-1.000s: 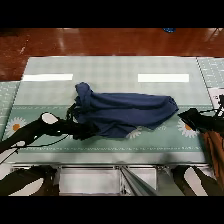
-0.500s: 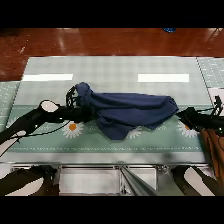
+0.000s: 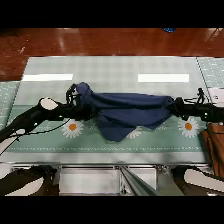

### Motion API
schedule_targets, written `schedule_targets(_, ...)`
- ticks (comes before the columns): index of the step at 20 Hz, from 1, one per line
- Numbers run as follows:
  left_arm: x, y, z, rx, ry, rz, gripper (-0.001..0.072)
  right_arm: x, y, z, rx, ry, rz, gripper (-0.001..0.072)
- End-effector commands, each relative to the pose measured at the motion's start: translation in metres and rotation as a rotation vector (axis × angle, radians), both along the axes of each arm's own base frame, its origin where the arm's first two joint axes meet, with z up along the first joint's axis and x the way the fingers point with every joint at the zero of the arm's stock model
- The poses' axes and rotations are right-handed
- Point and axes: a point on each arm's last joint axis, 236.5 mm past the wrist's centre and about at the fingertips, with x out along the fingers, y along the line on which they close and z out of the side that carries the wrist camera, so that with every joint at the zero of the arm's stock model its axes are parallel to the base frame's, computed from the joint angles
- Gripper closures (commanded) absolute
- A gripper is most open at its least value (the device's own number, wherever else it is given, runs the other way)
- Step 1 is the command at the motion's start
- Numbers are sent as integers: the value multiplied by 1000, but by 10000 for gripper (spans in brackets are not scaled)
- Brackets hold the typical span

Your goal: Fold the shirts.

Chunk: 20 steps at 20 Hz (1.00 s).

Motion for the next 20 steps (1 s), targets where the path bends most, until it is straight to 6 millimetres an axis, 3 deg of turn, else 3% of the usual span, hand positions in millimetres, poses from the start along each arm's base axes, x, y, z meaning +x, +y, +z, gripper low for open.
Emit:
schedule_targets(1,16,9,16,-18,-41,5,690,42,21,35,-21,-108,104,687)
schedule_targets(3,50,32,63,-68,-122,30,689,64,24,94,-31,-218,180,687)
schedule_targets(5,89,65,133,-99,-271,87,689,81,19,168,-98,-345,224,687)
schedule_targets(7,121,110,232,-92,-509,161,690,87,15,255,-199,-513,255,687)
schedule_targets(9,128,153,340,-50,-767,244,690,74,10,347,-330,-681,259,687)
schedule_targets(11,104,175,434,-6,-977,277,689,44,15,428,-429,-846,245,688)
schedule_targets(13,61,171,499,55,-1137,229,689,2,30,487,-495,-985,248,687)
schedule_targets(14,39,166,521,87,-1198,204,690,-25,38,511,-531,-1047,251,687)
schedule_targets(17,-25,152,566,189,-1353,179,690,-95,57,546,-628,-1162,257,687)
schedule_targets(20,-67,153,579,351,-1437,233,690,-151,61,554,-745,-1188,236,687)
